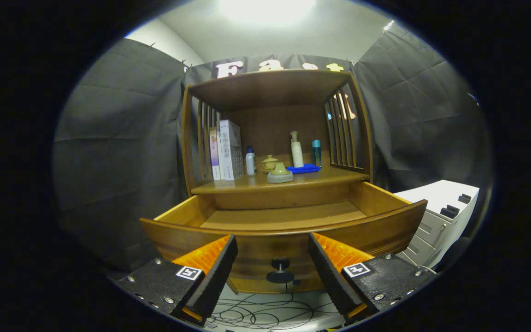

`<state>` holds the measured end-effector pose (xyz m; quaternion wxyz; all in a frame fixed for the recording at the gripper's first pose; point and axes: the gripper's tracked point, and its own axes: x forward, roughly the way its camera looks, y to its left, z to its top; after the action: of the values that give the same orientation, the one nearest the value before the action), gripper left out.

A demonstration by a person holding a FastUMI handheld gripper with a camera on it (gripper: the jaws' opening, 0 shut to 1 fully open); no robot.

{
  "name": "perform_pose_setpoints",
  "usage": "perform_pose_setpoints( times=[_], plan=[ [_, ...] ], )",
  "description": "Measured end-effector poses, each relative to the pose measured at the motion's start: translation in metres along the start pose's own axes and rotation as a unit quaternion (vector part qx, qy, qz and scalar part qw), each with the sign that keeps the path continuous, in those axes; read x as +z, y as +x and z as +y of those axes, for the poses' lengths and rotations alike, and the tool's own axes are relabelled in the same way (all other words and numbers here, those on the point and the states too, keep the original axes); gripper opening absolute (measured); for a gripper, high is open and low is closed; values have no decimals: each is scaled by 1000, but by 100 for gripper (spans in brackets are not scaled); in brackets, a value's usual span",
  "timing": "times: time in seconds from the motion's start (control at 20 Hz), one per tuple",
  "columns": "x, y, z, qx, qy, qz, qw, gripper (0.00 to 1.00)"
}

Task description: Pull open the drawer, take out the items inside it, and place them on the countertop above the cabinet.

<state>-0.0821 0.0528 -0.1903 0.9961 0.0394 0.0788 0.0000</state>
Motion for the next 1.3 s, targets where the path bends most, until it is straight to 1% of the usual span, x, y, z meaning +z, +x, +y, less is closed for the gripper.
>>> perform_pose_setpoints(
  times=[0.3, 0.45, 0.65, 0.7, 0.75, 1.05, 1.3],
  plan=[
    [-20, 19, -11, -20, -55, 23, 998, 96],
    [-23, 29, -22, -35, -61, 29, 997, 97],
    [-22, 37, -32, -49, -49, 32, 997, 96],
    [-21, 38, -32, -49, -48, 31, 997, 96],
    [-24, 39, -31, -50, -48, 35, 997, 94],
    [-25, 41, -29, -51, -42, 33, 997, 95],
    [-27, 58, -20, -29, -32, 47, 998, 95]
  ],
)
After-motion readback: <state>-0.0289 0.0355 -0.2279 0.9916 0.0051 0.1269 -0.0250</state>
